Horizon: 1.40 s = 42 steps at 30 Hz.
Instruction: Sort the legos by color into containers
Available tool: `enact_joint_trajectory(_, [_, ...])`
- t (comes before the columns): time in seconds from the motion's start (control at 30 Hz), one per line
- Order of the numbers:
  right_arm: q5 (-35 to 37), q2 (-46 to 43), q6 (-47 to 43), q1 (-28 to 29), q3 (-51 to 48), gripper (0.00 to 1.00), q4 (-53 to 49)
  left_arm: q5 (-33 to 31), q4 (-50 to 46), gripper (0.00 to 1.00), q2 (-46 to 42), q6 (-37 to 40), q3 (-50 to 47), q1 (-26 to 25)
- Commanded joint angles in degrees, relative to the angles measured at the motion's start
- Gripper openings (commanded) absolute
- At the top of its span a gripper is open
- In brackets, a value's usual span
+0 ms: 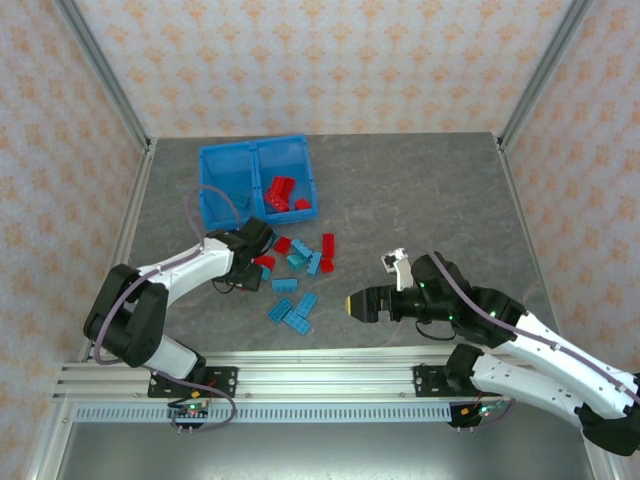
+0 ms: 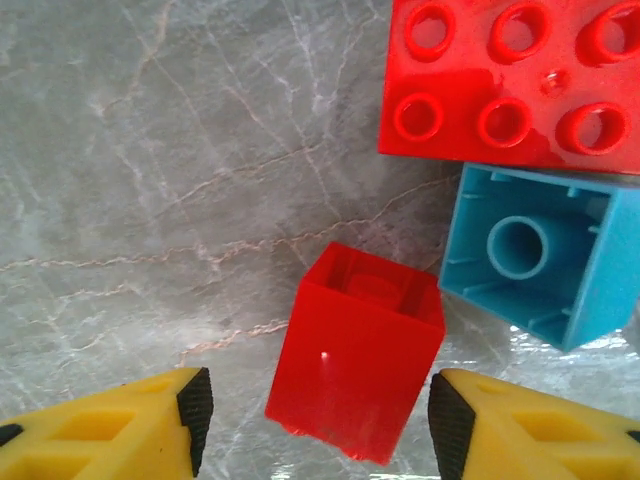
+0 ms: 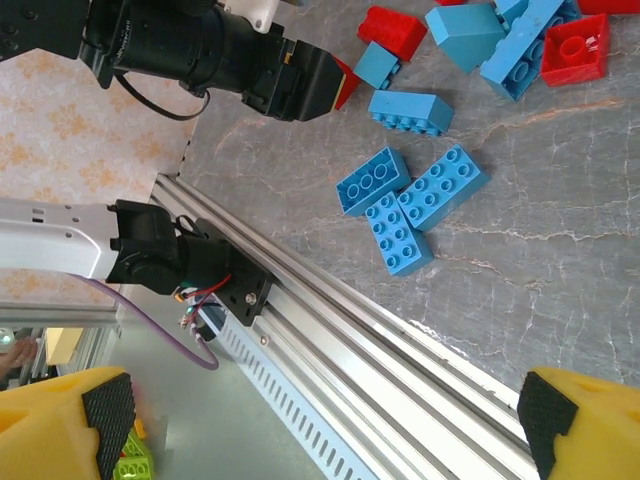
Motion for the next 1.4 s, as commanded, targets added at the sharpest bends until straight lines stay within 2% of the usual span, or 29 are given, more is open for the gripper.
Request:
enact_joint_trajectory(0.0, [1.31,-0.31,1.73,0.49,-0.24,1.00,1.56,3.15,0.86,0.55,2.09,1.38,2.41,0.97])
enact_joint_trajectory(0.13, [1.22,-0.31,2.75,0.58,0.61,1.00,2.09,6.66,0.73,0.40,5.47,2.25,3.39,1.62])
enact_joint_trajectory(0.27, [4.08,-0.39,3.15,0.57,2.24,1.00,-0.49,6.85,0.65,0.23,5.57,2.39,3.52,1.69])
enact_joint_trajectory(0.43, [6.04,-0.31,4.17,0.56,2.58,1.00,-0.59,6.50,-0.24,0.22,-4.18,0.68,3.69,1.64])
enact_joint_trajectory(0.57, [6.30,0.41,4.46,0.58,3.00,1.00,2.38,4.58,-0.55,0.27,-15.54,-1.95,9.32,0.36])
enact_joint_trajectory(0.7, [8.14,2.35,2.99,0.58,5.14,1.00,2.41,0.79,2.87,0.30,-17.35,-1.52,17.55,-0.21])
enact_joint_trajectory(0.83, [8.54,4.42,1.91,0.58,6.27,1.00,2.32,-5.43,4.93,0.29,-8.82,2.37,28.43,0.20])
enact_joint_trajectory(0.97, [8.44,5.14,2.11,0.57,5.65,1.00,2.58,-3.45,6.57,0.28,3.80,3.84,39.54,2.69])
enact_joint_trajectory(1.17, [10.12,5.30,0.68,0.58,6.12,0.99,0.31,-3.63,1.89,0.29,25.42,6.27,60.20,3.34])
enact_joint_trajectory(1.37, [10.55,6.96,-1.56,0.58,8.82,0.99,-2.11,-0.55,0.38,0.30,40.36,5.50,72.94,4.97])
